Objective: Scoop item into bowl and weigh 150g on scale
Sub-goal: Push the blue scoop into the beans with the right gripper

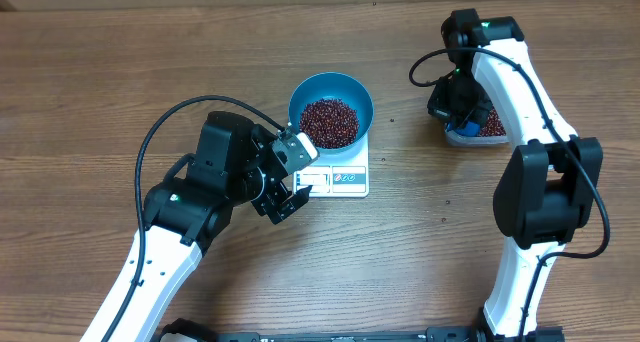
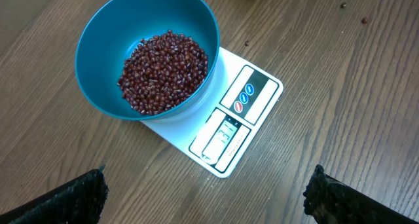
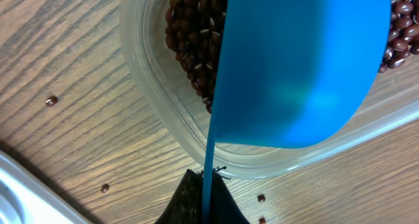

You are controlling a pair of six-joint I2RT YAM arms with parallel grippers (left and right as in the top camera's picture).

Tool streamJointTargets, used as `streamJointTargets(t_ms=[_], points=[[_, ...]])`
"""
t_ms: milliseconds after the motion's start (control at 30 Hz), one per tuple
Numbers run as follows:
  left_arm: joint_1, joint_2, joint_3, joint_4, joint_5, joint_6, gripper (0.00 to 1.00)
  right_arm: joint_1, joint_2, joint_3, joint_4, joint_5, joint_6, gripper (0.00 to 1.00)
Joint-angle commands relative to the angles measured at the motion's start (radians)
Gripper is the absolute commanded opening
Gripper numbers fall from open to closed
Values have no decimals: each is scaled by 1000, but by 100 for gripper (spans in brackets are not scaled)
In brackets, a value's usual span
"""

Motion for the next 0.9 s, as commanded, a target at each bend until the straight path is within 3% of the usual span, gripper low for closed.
streamJointTargets(t_ms=[0,867], points=[[5,3,27,0,8,-17,99,-15,-32,31,22,-40,-20,4],[5,3,27,0,8,-17,99,-122,-103,31,30,-251,-92,4]])
